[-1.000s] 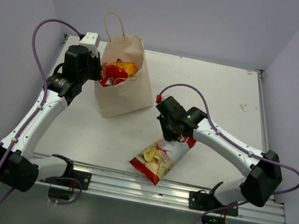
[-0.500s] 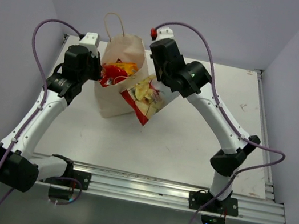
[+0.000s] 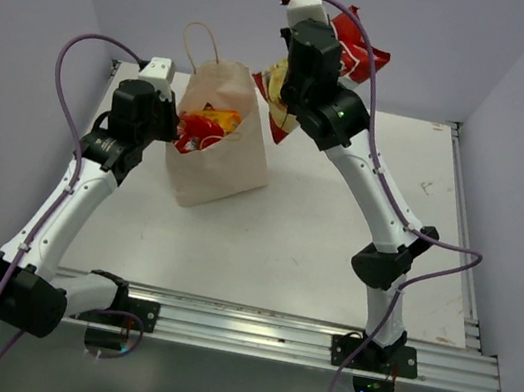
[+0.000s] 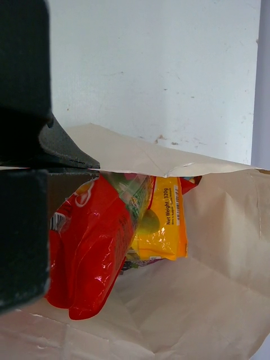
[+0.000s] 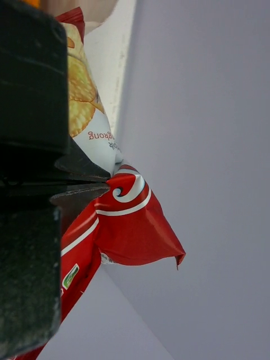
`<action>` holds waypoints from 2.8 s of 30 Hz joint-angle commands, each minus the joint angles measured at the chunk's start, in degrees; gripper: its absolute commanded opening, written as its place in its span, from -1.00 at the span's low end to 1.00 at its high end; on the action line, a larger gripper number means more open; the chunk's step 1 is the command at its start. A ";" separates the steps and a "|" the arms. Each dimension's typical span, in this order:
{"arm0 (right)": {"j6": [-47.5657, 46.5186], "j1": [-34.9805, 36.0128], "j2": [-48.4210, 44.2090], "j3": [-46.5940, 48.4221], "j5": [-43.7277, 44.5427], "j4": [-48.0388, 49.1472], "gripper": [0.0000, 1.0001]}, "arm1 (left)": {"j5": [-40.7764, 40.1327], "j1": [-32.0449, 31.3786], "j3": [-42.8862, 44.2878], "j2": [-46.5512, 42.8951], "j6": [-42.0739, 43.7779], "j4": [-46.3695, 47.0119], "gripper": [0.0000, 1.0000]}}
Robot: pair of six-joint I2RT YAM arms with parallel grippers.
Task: Place the snacks into the paper bag
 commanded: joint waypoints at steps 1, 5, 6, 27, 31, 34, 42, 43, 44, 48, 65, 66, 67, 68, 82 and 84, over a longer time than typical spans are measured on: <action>-9.99 0.52 2.31 7.15 2.35 20.14 -1.00 | 2.69 -0.69 1.95 -2.16 -0.55 2.70 -1.00; -9.66 0.52 2.84 5.85 -1.68 31.84 -1.00 | 2.60 -0.69 1.69 -2.86 -0.63 2.00 -1.00; -8.09 0.52 2.84 5.23 -3.34 33.51 -1.00 | 2.60 -0.69 1.51 -2.86 -0.72 1.91 -1.00; -5.30 4.12 5.24 -6.88 -18.04 34.31 -1.00 | 1.11 -0.69 1.42 -5.32 -1.51 -0.47 -1.00; -13.77 7.10 0.05 -17.09 -16.81 36.69 -1.00 | -0.03 -0.69 0.99 -5.59 -1.34 -0.38 -1.00; -20.62 8.95 -3.21 -23.93 -17.59 38.18 -1.00 | -0.30 -0.69 0.54 -5.85 -0.99 0.49 -1.00; -33.30 12.12 -9.46 -36.96 -16.10 43.37 -1.00 | 0.58 -0.69 -0.60 -5.68 -0.64 2.08 -1.00; -32.95 12.12 -9.64 -37.40 -16.37 42.67 -1.00 | 0.84 -0.69 -0.60 -5.67 -0.63 2.43 -1.00; -32.34 12.03 -9.55 -37.32 -16.45 42.14 -1.00 | 0.84 -0.69 -0.69 -5.67 -0.72 2.35 -1.00; -27.69 12.30 -6.58 -35.56 -18.38 39.42 -1.00 | 1.20 -0.69 -0.42 -5.85 -0.46 2.43 -1.00; 0.44 12.39 1.52 -22.90 -36.12 16.40 -1.00 | 0.40 -0.69 -1.39 -8.40 -0.02 1.46 -1.00; 1.41 12.38 1.87 -22.73 -37.19 14.73 -1.00 | 0.58 -0.69 -1.48 -8.40 -0.02 1.73 -1.00; 2.20 12.38 2.22 -22.64 -38.07 11.84 -1.00 | 0.67 -0.69 -1.65 -8.49 -0.11 1.90 -1.00; 3.78 12.38 3.01 -22.55 -39.90 10.42 -1.00 | 0.67 -0.69 -1.83 -8.49 -0.19 1.99 -1.00; 15.04 8.08 10.93 -17.54 -48.88 -2.59 -1.00 | 0.23 -0.69 -2.80 -9.63 -0.81 2.96 -1.00; 14.52 8.08 10.49 -17.72 -47.75 -2.25 -1.00 | -0.12 -0.69 -2.97 -9.89 -0.90 2.96 -1.00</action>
